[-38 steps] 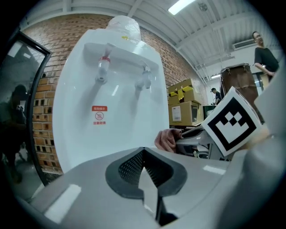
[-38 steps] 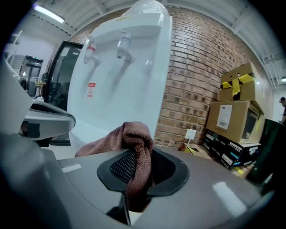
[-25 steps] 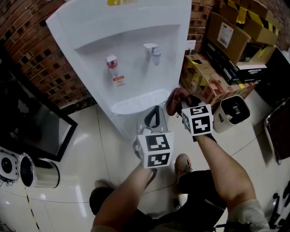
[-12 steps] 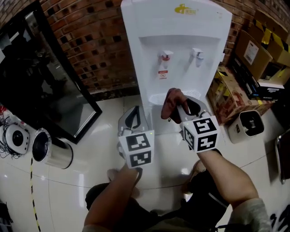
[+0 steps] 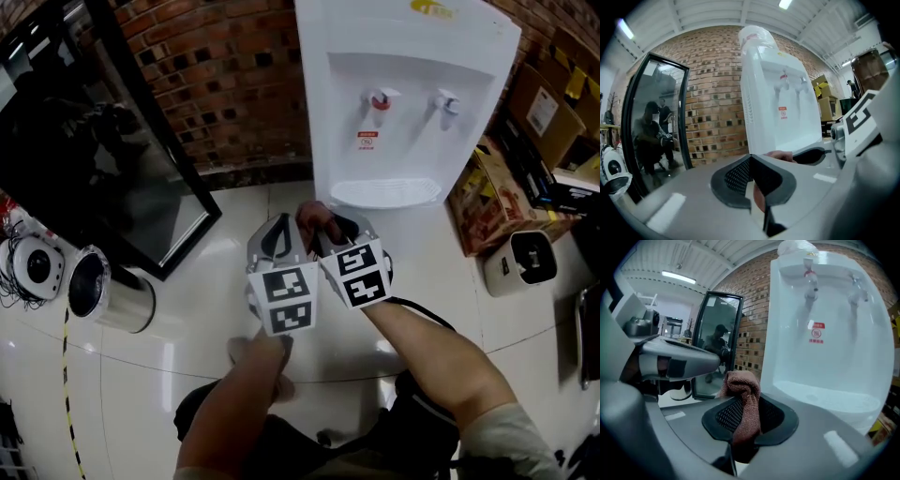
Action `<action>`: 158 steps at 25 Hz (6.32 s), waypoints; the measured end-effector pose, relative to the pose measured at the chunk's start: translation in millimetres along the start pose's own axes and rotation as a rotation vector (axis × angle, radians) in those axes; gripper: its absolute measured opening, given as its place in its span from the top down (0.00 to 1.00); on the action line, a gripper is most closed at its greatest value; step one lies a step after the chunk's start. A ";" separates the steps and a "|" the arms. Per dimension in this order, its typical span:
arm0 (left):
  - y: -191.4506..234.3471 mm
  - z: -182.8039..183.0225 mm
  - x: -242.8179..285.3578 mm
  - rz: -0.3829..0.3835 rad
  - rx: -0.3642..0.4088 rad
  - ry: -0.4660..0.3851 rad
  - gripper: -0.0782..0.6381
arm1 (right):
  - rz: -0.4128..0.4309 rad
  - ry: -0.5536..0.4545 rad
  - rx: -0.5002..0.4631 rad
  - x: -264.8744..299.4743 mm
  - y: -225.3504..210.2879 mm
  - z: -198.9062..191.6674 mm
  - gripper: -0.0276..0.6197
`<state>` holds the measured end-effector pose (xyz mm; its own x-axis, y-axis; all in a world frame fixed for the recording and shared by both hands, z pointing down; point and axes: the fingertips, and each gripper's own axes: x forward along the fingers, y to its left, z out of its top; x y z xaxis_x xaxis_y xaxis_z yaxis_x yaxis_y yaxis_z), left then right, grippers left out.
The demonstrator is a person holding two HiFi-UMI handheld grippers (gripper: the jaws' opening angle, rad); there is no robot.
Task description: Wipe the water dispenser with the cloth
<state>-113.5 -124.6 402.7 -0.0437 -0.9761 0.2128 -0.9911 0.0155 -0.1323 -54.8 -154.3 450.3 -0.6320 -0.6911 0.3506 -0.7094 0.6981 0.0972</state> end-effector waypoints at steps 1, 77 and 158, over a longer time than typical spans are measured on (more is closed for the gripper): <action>2.9 -10.3 1.8 0.003 0.008 0.021 0.89 | -0.002 0.009 0.017 5.7 1.5 -4.1 0.82; -42.3 -57.5 28.8 -0.077 -0.030 0.122 0.89 | -0.106 0.115 0.072 -39.2 -49.9 -57.5 0.82; -43.0 -163.7 50.0 -0.012 -0.091 0.158 0.89 | -0.099 0.055 0.103 9.0 -15.2 -152.7 0.82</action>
<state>-93.6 -138.6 577.6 -0.0438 -0.9303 0.3641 -0.9986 0.0305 -0.0423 -2.1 -142.5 594.2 -0.5414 -0.7424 0.3947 -0.7973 0.6023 0.0391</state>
